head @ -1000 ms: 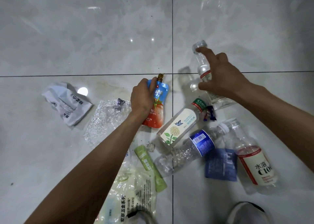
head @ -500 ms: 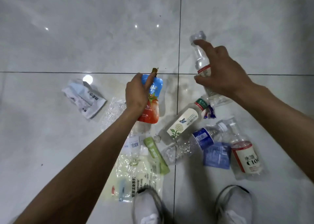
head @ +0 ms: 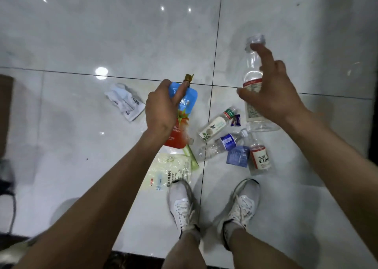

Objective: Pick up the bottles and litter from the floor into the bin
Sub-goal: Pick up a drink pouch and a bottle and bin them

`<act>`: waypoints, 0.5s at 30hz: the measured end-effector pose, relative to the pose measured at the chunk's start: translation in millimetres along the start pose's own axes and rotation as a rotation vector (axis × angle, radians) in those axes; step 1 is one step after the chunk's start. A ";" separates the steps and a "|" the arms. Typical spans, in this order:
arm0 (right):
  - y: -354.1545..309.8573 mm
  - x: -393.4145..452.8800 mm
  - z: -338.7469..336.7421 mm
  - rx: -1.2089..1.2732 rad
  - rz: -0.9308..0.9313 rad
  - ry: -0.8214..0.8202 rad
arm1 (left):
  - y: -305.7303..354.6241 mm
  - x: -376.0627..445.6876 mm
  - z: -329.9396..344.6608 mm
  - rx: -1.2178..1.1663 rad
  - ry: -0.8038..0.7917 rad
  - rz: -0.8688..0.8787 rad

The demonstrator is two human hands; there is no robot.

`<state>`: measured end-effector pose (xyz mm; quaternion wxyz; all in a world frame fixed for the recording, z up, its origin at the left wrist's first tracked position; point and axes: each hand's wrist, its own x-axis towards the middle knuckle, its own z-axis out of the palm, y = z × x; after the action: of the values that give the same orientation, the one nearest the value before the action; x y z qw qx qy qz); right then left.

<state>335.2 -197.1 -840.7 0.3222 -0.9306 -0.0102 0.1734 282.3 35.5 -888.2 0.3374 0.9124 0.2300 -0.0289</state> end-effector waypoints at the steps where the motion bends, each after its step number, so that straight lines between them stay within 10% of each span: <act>1: -15.8 -5.4 -12.8 0.009 0.000 0.002 | 13.4 -1.3 -19.4 -0.010 0.015 0.003; 15: -252.3 -87.0 -206.8 0.047 -0.060 0.087 | 183.2 -10.6 -324.1 -0.090 0.186 0.020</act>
<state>345.0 -131.9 -509.5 0.3491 -0.9287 -0.0199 0.1234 320.2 113.0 -525.8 0.3556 0.8973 0.2520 0.0695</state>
